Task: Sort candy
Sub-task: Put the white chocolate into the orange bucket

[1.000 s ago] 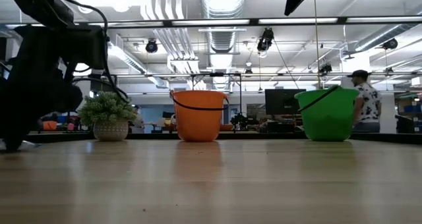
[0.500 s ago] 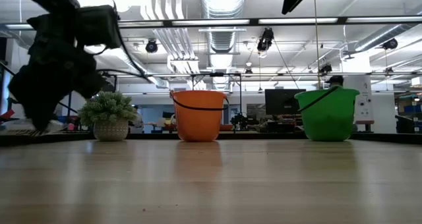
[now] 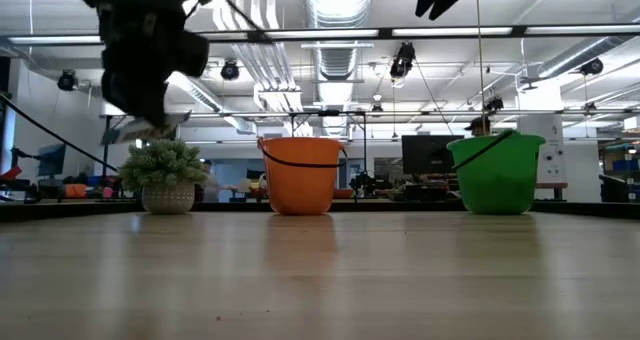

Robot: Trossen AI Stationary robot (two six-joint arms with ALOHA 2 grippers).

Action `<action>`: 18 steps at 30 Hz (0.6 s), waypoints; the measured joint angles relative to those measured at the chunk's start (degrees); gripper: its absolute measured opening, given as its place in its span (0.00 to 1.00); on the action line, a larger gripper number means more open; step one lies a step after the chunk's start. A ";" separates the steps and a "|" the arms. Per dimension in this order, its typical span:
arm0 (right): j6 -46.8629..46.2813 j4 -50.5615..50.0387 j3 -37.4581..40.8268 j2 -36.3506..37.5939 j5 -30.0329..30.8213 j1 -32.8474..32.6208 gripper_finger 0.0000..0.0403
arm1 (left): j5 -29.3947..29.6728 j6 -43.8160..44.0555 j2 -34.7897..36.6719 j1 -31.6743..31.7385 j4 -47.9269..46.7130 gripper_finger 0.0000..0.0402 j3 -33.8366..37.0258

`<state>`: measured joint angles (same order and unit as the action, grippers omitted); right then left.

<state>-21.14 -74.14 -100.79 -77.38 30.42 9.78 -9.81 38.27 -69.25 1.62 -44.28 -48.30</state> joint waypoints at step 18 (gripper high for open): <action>-5.86 3.24 0.07 -3.44 -9.65 -4.32 0.50 | 5.47 -22.64 0.00 10.18 1.32 0.01 -17.68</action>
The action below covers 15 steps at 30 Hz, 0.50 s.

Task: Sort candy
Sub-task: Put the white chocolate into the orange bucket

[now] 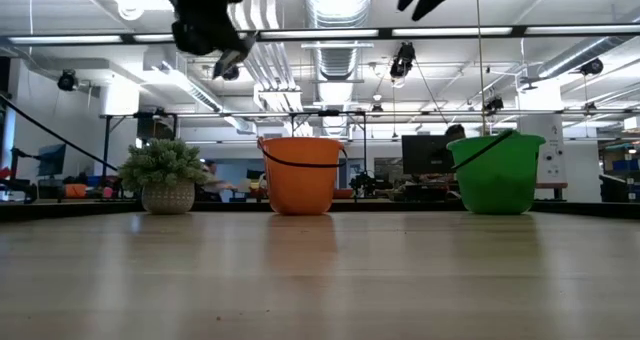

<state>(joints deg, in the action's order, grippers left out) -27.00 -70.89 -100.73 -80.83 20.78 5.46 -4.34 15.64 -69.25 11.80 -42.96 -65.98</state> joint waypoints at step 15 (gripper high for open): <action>11.29 31.51 0.00 -7.55 -7.54 -1.21 0.50 | 0.84 -8.49 0.03 3.50 4.47 0.01 -15.30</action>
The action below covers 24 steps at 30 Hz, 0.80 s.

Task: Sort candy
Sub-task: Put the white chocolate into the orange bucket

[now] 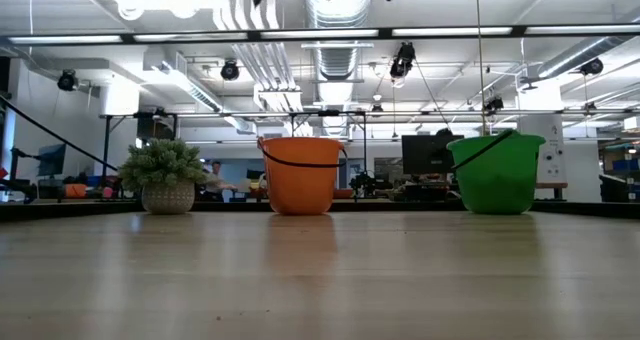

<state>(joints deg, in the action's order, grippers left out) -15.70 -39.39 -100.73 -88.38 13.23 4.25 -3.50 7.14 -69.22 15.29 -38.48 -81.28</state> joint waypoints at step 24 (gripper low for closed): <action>7.54 18.57 0.04 -4.62 -0.22 0.99 0.50 | -0.49 -2.80 -2.23 0.00 10.65 0.02 -1.57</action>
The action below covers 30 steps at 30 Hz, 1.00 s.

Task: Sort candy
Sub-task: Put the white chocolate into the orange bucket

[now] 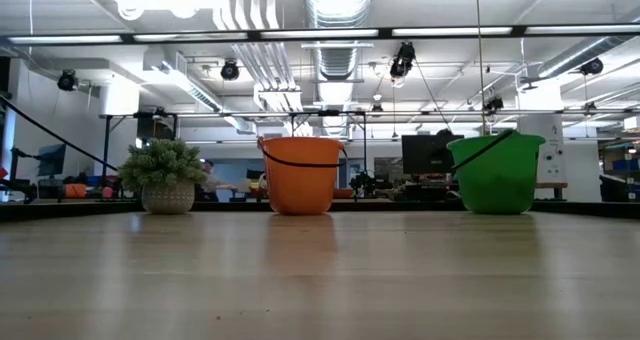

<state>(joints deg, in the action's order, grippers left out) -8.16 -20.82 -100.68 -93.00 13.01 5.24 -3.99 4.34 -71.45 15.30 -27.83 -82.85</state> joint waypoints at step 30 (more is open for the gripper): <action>0.74 0.16 -0.02 -0.57 -1.26 1.09 0.05 | -1.07 -0.81 -1.76 0.21 1.43 0.04 0.02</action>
<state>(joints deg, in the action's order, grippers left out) -7.42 -20.67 -100.70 -93.56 11.75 6.33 -5.06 3.52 -73.21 15.51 -26.41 -82.83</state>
